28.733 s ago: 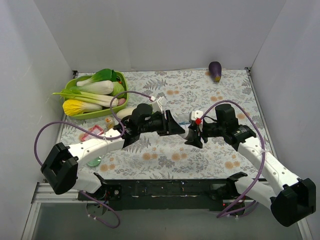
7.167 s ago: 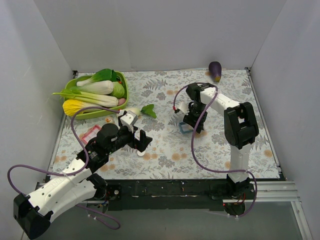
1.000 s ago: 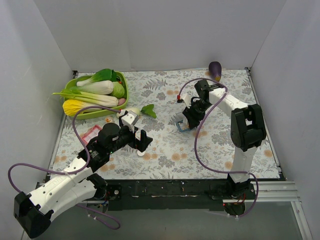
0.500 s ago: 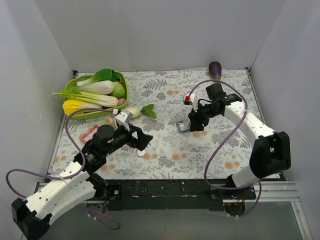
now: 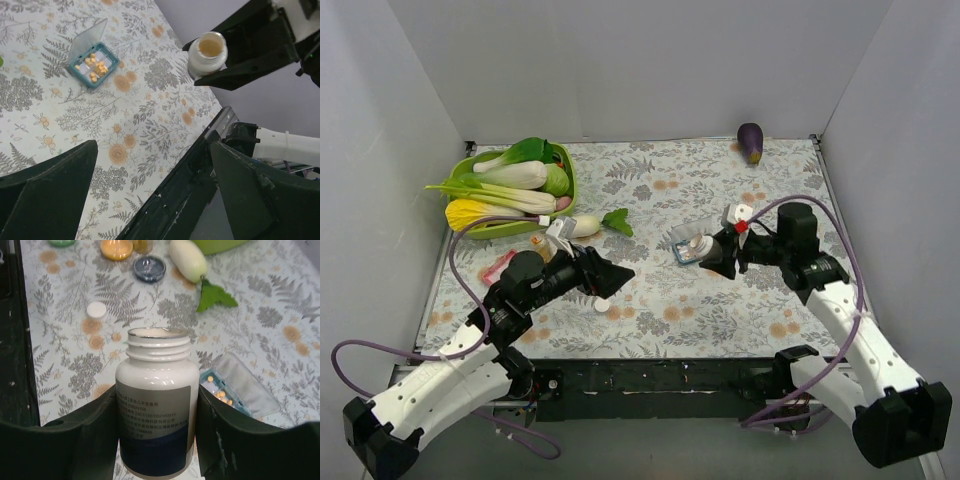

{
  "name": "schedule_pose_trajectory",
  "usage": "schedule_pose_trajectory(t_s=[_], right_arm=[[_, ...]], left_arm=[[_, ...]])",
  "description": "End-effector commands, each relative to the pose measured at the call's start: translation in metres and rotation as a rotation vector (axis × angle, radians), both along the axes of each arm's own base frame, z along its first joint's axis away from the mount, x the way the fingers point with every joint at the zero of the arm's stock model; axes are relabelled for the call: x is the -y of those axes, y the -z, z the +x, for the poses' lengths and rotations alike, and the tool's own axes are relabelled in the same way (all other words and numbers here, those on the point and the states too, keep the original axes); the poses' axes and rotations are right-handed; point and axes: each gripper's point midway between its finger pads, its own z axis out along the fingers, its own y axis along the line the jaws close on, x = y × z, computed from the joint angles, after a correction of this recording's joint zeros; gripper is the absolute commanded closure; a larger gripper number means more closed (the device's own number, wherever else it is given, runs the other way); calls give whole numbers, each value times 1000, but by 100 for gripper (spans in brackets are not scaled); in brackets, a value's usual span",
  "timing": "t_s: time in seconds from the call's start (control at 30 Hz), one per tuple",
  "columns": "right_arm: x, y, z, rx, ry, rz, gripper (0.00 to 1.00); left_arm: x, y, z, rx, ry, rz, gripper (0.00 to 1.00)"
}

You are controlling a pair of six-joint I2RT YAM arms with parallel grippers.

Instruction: Sort the pills into containers

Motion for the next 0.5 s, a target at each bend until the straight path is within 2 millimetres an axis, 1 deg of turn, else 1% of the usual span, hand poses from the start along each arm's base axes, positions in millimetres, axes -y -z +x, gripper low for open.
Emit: schedule_pose_trajectory(t_s=[0.0,0.07,0.1,0.17,0.2,0.23,0.3,0.33,0.37,0.43,0.47], right_arm=[[-3,-65,-8,264,45,235,99],[3,-68,-7,300,108,261,99],[6,-64,-11,306,125,264,99],[11,-54,-8,282,173,257,99],[12,-44,-9,263,182,249,99],[12,-39,-10,249,184,249,99],[13,-36,-14,251,182,263,99],[13,-27,-16,241,180,263,99],[13,-29,-16,261,179,273,99],[13,-23,-17,262,177,273,99],[13,-23,-16,269,175,273,99]], left_arm=[[3,20,-2,-128,-1,7,2],[0,31,1,-168,-31,27,2],[-2,41,1,-197,-42,52,2],[-6,60,6,-242,-81,101,2],[-9,73,6,-277,-101,139,2],[-10,88,9,-317,-116,182,2],[-13,100,14,-361,-147,235,2],[-13,107,15,-384,-156,261,2],[-15,121,19,-418,-176,307,2],[-18,129,25,-451,-210,361,2],[-19,140,28,-482,-227,403,3]])
